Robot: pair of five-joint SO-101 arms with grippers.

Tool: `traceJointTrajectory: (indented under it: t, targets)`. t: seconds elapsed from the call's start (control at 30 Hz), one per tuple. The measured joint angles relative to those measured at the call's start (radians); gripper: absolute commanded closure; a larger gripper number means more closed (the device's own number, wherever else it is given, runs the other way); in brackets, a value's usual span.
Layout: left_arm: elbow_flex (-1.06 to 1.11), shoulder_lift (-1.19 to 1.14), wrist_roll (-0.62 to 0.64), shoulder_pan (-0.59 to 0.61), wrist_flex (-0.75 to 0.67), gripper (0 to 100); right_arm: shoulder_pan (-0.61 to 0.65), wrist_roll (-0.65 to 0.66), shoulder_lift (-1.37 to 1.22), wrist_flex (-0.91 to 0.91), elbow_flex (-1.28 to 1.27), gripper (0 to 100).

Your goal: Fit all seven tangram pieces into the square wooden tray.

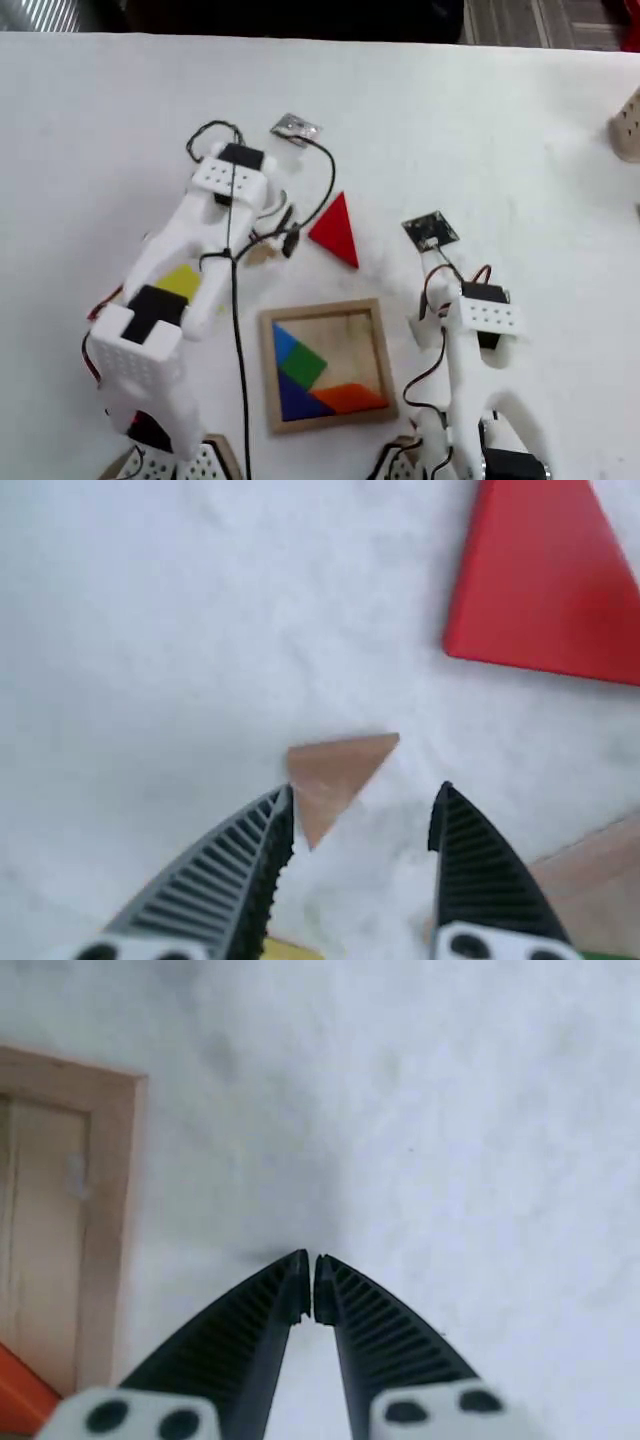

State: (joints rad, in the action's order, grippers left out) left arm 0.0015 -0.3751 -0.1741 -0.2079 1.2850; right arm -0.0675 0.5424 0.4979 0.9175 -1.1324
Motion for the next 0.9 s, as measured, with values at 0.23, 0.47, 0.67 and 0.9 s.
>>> traceJointTrajectory:
  t: [0.23,0.47,0.67,0.9]
  targets:
    - [0.041,0.0,-0.209,0.058,-0.178,76,0.0,0.0,0.0,0.0,0.0,98.0]
    - [0.041,-0.055,-0.368,0.057,-0.219,68,0.002,0.0,0.0,0.0,0.0,98.0]
    - [0.041,-0.072,-0.529,0.058,-0.15,68,0.0,0.0,0.0,0.0,0.0,98.0]
    - [0.041,-0.081,-0.566,0.058,-0.133,68,0.0,0.0,0.0,0.0,0.0,98.0]
